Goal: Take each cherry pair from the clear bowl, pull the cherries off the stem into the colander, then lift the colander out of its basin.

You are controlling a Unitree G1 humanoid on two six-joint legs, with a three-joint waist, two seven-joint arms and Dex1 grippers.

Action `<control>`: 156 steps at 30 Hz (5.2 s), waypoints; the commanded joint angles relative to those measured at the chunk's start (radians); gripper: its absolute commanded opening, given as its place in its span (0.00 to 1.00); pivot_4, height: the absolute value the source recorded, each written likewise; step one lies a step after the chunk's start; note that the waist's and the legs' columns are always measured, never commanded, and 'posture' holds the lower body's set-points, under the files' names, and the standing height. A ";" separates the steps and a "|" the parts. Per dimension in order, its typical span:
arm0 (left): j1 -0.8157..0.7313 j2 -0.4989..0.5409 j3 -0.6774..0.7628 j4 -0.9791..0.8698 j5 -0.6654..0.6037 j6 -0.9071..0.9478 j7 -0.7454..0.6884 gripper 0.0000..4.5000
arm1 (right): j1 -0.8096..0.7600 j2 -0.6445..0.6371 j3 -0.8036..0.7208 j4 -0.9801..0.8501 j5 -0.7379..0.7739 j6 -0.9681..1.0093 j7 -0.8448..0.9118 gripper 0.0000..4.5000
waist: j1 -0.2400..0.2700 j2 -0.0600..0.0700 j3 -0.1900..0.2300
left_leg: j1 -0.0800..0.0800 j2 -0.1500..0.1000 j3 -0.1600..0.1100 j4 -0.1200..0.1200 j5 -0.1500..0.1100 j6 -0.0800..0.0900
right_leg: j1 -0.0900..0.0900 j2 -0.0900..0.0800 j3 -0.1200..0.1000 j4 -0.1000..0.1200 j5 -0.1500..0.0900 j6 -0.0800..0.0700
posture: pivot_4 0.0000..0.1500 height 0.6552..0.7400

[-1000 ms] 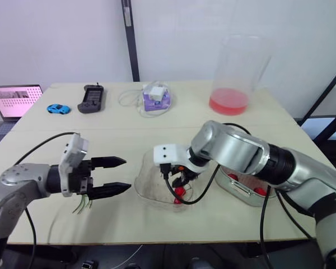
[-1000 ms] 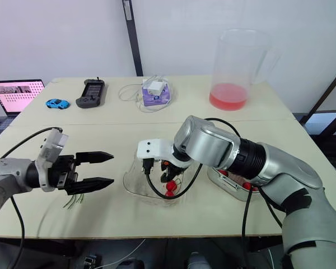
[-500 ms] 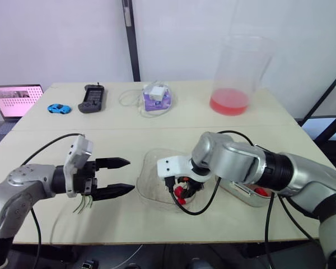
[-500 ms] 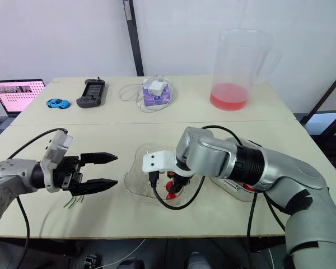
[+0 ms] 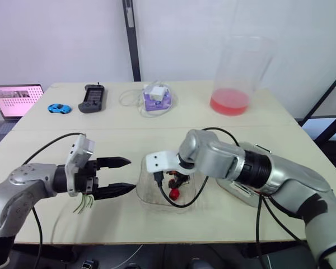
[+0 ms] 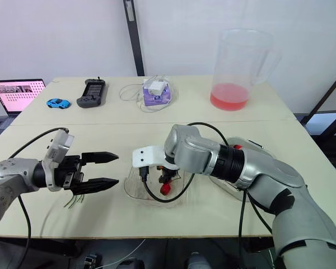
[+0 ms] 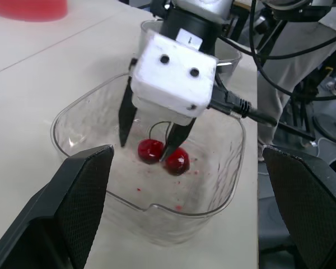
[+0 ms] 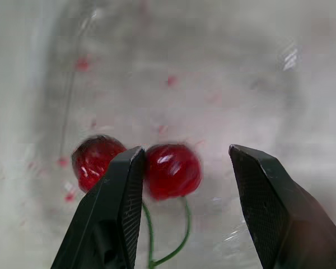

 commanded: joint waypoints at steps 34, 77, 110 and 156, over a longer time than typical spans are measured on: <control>-0.088 0.010 -0.038 0.086 0.059 -0.047 -0.100 1.00 | 0.198 -0.021 -0.266 -0.176 0.196 0.393 -0.264 0.58 | -0.001 0.000 0.000 | 0.000 0.000 0.000 0.000 0.000 0.000 | 0.001 0.000 0.000 0.000 0.000 0.000 | 1.00 0.92; -0.120 0.026 -0.042 0.116 0.067 -0.038 -0.132 1.00 | 0.154 -0.064 -0.309 -0.251 0.067 0.287 -0.047 0.99 | 0.001 0.000 0.000 | 0.000 0.000 -0.001 0.000 0.000 0.000 | 0.001 0.000 -0.001 0.000 0.000 0.000 | 1.00 0.92; -0.128 0.054 -0.043 0.155 0.096 -0.040 -0.178 1.00 | 0.234 0.065 -0.251 -0.129 0.110 0.320 -0.324 0.29 | -0.001 0.000 0.000 | 0.000 0.000 -0.001 0.000 0.000 0.000 | 0.001 0.000 -0.001 0.000 0.000 0.000 | 1.00 0.92; -0.549 -0.273 -0.108 0.354 0.013 0.136 0.000 1.00 | 0.647 -0.137 -0.580 -0.372 -0.798 -1.050 -0.536 0.29 | 0.006 -0.002 -0.001 | 0.000 -0.001 -0.001 0.001 0.003 -0.006 | 0.002 0.000 0.000 0.001 0.000 0.000 | 1.00 0.92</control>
